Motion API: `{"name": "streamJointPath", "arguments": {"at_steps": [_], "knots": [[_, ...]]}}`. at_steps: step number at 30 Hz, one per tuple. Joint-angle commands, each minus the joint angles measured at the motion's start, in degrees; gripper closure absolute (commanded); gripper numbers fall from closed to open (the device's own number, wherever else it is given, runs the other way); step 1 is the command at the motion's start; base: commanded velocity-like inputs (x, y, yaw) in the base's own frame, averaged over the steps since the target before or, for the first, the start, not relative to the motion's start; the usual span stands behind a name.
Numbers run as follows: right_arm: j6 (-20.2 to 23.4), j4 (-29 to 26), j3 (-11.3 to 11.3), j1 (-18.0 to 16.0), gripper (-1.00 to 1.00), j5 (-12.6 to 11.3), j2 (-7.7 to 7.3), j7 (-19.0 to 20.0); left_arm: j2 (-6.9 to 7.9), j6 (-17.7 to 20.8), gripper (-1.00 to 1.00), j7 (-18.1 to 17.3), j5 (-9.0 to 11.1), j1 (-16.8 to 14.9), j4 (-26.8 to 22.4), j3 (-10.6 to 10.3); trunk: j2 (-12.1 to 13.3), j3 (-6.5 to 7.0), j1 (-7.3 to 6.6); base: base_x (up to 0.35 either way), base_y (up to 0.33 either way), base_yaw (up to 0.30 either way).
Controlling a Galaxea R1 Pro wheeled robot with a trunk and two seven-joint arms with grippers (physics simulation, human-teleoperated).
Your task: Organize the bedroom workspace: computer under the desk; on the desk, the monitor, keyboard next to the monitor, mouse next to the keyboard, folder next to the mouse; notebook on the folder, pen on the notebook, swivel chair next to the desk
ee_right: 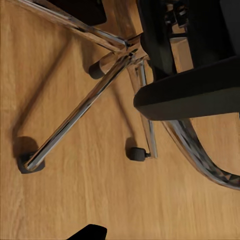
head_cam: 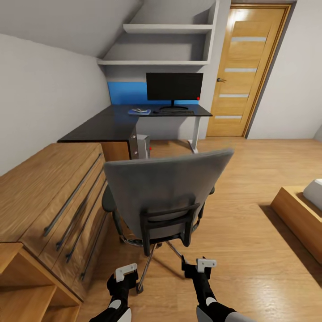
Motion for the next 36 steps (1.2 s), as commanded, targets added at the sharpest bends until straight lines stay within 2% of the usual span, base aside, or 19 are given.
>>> {"name": "streamJointPath", "arguments": {"at_steps": [1, 12, 16, 19, 23, 36], "knots": [[-0.05, -0.05, 0.47, -0.04, -1.0, -0.06, 0.0, -0.53, 0.0, -0.16, -1.0, 0.35, 0.31, -0.04, 0.03, -0.49, 0.4, 0.14, -0.23, 0.0, 0.0, 0.0], [-0.05, -0.05, 0.5, -0.01, -1.0, -0.06, 0.0, -0.54, -0.19, 0.07, -1.0, 0.16, 0.11, -0.04, 0.41, -0.68, 4.81, 2.27, -2.65, 0.0, 0.0, -0.035], [-0.05, -0.05, 0.5, -0.03, -1.0, -0.05, 0.0, -0.53, -0.19, 0.32, -1.0, 0.13, 0.07, -0.04, 1.46, -2.03, 6.41, 3.14, -3.53, 0.0, 0.0, -0.103], [-0.05, -0.05, 0.53, -0.06, -1.0, -0.04, 0.01, -0.53, -0.19, 0.39, -1.0, 0.12, 0.07, -0.04, 1.81, -4.01, 6.41, 3.25, -3.53, 0.0, 0.0, -0.1], [-0.01, -0.05, 0.55, -0.03, -1.0, -0.05, 0.05, -0.53, -0.19, 0.39, -1.0, 0.17, 0.07, -0.04, 2.0, -5.29, 6.41, 3.34, -3.53, 0.0, 0.0, -0.056], [0.21, -0.05, 0.79, -0.01, -1.0, 0.23, 0.19, -0.48, -0.19, 0.4, -1.0, 0.09, 0.07, -0.04, 2.14, -6.2, 6.41, 3.39, -3.53, 0.0, 0.0, -0.011]]}}
